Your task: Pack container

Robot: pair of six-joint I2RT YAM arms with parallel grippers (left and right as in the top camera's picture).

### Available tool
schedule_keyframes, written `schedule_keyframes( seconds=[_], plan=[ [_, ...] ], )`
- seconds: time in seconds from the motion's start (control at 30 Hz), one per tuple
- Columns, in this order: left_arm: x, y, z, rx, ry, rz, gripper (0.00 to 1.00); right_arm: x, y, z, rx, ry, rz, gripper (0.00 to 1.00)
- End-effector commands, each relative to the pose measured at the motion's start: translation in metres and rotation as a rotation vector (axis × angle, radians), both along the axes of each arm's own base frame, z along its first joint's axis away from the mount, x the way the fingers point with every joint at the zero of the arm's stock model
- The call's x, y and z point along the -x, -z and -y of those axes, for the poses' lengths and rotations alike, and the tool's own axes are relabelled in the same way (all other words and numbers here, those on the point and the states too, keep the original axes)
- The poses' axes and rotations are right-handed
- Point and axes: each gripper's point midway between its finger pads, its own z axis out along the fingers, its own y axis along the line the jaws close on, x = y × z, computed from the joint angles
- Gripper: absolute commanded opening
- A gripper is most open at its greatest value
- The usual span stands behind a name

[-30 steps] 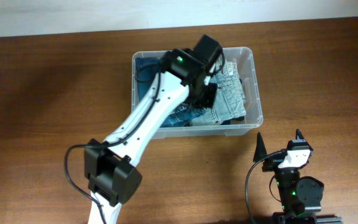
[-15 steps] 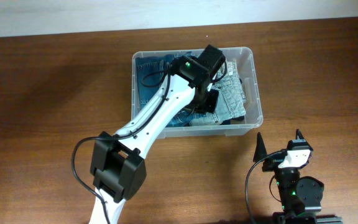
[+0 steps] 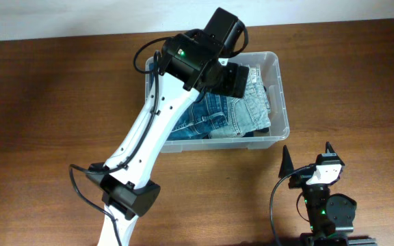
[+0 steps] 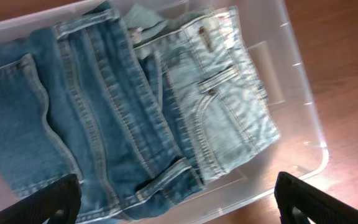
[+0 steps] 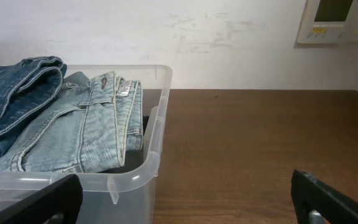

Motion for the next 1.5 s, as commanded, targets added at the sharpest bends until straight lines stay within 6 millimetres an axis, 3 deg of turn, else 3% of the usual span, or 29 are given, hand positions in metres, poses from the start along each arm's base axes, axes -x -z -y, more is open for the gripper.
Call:
schedule_keyframes(
  seconds=[0.0,0.4,0.8,0.97,1.1,1.27,1.47],
  plan=[
    [-0.003,-0.004,-0.011,-0.041,-0.024,0.027,0.99,0.000,0.002,0.002,0.003,0.008,-0.002,0.98],
    [-0.001,-0.003,-0.012,-0.047,-0.023,0.020,0.99,0.000,0.002,0.002,0.003,0.008,-0.002,0.98],
    [0.019,0.005,-0.025,-0.112,-0.015,-0.054,0.99,0.000,0.002,0.002,0.003,0.008,-0.002,0.98],
    [0.016,0.005,-0.022,-0.106,0.020,-0.020,0.99,0.000,0.002,0.002,0.003,0.008,-0.002,0.98],
    [0.007,0.020,-0.018,-0.091,0.117,0.077,0.99,0.000,0.002,0.002,0.003,0.008,-0.002,0.98],
    [0.026,0.033,-0.043,-0.097,0.171,0.147,0.99,0.000,0.002,0.002,0.003,0.008,-0.002,0.98],
    [0.054,0.028,-0.087,-0.045,0.159,0.300,0.99,0.000,0.002,0.002,0.003,0.008,-0.002,0.98]
  ],
)
